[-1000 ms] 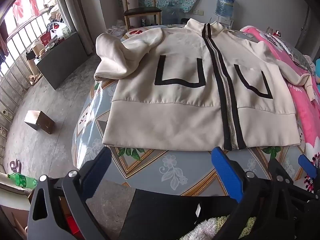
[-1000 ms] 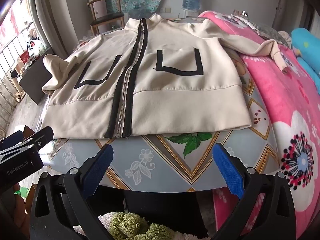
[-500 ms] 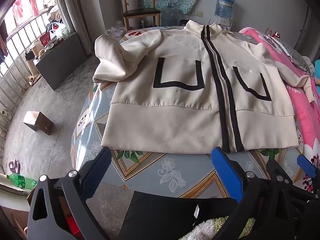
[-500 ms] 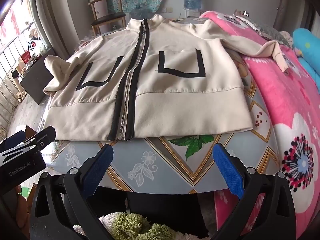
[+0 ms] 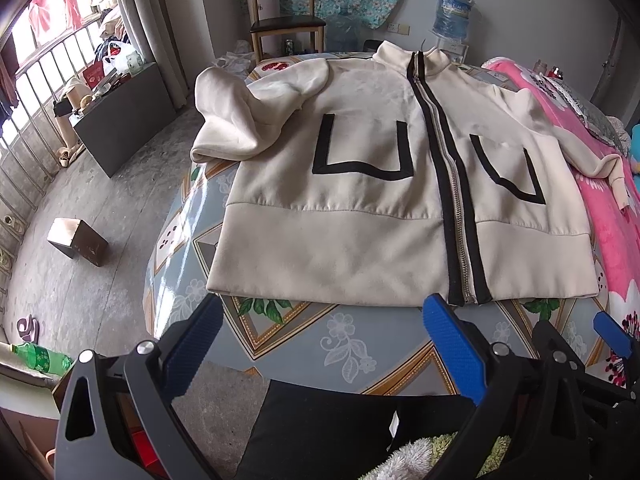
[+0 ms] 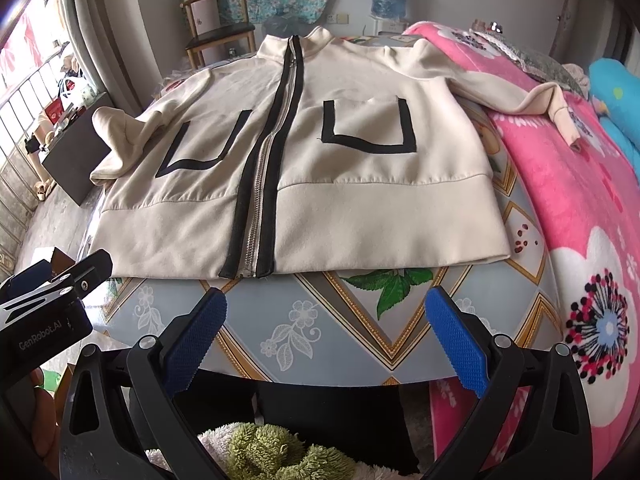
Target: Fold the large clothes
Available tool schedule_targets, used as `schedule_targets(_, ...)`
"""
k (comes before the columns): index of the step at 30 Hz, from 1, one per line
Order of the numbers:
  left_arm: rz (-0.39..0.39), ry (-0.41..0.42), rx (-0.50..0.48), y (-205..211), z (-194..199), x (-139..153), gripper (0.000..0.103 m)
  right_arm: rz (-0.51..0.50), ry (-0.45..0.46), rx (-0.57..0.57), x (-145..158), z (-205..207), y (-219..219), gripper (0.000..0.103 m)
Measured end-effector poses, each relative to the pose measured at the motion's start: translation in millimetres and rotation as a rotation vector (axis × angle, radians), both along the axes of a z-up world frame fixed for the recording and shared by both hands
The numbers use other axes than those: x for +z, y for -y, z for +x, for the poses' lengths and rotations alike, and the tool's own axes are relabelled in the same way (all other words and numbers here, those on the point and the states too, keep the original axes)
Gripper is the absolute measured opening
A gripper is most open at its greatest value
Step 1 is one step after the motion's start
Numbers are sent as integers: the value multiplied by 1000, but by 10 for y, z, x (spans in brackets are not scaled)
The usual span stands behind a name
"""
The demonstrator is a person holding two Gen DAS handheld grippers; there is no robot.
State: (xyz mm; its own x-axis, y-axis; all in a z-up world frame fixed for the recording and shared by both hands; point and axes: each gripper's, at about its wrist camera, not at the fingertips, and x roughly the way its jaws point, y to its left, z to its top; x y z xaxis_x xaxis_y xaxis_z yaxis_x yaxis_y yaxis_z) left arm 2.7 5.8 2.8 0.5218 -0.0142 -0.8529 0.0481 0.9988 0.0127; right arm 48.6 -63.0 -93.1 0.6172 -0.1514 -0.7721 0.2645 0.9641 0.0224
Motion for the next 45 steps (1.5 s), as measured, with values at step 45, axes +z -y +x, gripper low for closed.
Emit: schedule_targets(45, 13, 12, 18, -66, 28, 0, 98, -21, 14, 1, 40, 55, -41, 96)
